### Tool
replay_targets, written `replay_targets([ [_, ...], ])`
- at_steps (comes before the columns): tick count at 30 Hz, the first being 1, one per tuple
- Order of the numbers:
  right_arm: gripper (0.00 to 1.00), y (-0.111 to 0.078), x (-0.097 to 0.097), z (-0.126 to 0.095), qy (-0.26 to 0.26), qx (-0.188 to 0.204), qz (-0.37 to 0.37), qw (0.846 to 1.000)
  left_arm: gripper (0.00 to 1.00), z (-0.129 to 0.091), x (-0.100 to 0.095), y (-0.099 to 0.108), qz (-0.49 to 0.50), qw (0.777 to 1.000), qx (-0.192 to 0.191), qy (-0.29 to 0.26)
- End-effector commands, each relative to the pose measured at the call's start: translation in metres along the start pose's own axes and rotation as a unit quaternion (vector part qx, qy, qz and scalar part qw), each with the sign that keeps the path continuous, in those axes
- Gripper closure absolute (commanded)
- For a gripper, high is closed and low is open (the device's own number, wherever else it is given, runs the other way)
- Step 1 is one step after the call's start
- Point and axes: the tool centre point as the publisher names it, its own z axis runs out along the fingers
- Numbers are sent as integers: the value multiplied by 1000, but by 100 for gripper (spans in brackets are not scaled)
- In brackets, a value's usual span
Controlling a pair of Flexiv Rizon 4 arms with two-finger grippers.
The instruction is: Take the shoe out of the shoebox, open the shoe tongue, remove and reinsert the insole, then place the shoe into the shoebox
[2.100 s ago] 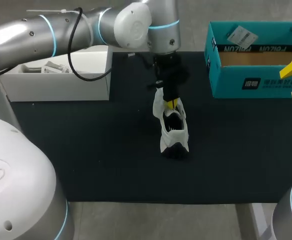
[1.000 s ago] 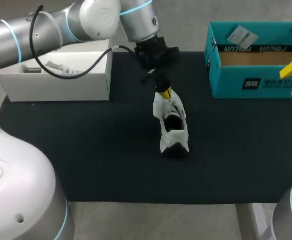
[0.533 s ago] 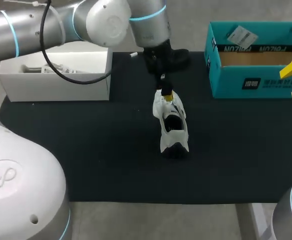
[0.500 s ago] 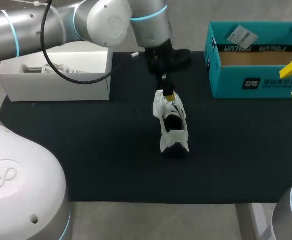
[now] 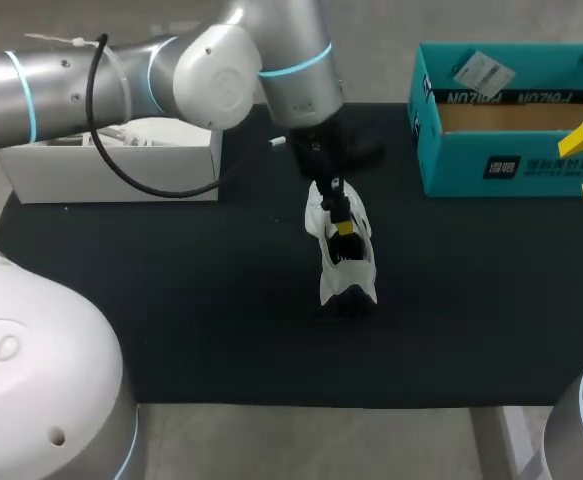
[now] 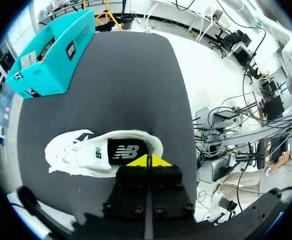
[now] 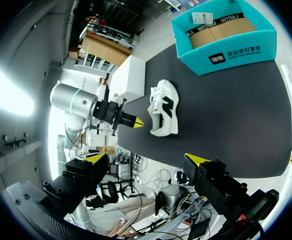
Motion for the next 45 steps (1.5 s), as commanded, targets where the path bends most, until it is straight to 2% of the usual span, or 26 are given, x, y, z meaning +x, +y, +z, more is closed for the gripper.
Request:
replay_targets([
  [1,0,0,0,0,-1,0,1,1000,73,8,13,-7,-8,1000,-27,4],
  [4,0,0,0,0,-1,0,1,1000,58,17,15,-5,-14,999,-47,-12],
  [6,0,0,0,0,-1,0,1,1000,52,22,17,-5,-11,998,-57,-10],
  [8,0,0,0,0,-1,0,1,1000,52,28,17,-4,3,997,-70,-18],
  [14,0,0,0,0,-1,0,1,1000,47,45,15,-5,20,998,-65,-2],
  [18,0,0,0,0,-1,0,1,1000,44,54,16,-6,19,997,-75,8],
  [22,0,0,0,0,-1,0,1,1000,44,64,15,-5,29,997,-75,-2],
  [24,0,0,0,0,-1,0,1,1000,39,71,13,-3,27,996,-81,-1],
  [29,0,0,0,0,-1,0,1,1000,35,82,7,4,18,996,-92,-1],
  [38,0,0,0,0,-1,0,1,1000,12,99,6,10,17,995,-95,4],
  [45,0,0,0,0,-1,0,1,1000,15,112,-2,18,15,996,-91,-10],
])
